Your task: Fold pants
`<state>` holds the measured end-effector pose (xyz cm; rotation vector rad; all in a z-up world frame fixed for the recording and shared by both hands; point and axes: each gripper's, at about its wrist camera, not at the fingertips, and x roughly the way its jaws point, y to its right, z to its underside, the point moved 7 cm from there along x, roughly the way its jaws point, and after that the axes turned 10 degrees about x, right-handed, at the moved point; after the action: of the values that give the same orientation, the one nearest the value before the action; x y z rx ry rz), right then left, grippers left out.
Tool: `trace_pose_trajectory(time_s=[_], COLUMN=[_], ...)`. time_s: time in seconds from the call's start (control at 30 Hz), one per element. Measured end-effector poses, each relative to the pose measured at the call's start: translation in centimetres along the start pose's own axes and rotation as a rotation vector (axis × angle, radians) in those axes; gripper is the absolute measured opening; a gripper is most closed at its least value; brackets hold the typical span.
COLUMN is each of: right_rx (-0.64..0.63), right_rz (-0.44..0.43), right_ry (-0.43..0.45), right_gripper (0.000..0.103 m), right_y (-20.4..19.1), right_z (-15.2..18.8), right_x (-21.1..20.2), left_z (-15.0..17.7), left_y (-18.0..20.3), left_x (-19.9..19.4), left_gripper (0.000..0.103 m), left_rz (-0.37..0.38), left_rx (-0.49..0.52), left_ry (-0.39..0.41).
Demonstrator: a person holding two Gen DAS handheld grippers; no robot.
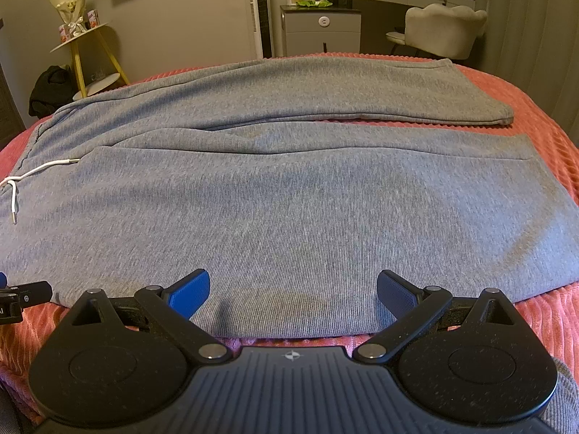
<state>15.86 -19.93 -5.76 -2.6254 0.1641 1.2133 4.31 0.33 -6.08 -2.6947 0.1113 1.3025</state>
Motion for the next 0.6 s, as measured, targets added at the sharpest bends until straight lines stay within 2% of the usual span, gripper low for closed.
trace_pose_trajectory(time_s=[0.6], right_rx=[0.000], right_rz=[-0.003], right_ry=[-0.002], right_gripper=[0.099], right_y=[0.02], right_z=[0.02], right_x=[-0.13], left_z=[-0.04], left_y=[0.04], left_x=[0.01], left_gripper=[0.103], left_rz=[-0.008], left_rx=[0.002], left_ry=[-0.007])
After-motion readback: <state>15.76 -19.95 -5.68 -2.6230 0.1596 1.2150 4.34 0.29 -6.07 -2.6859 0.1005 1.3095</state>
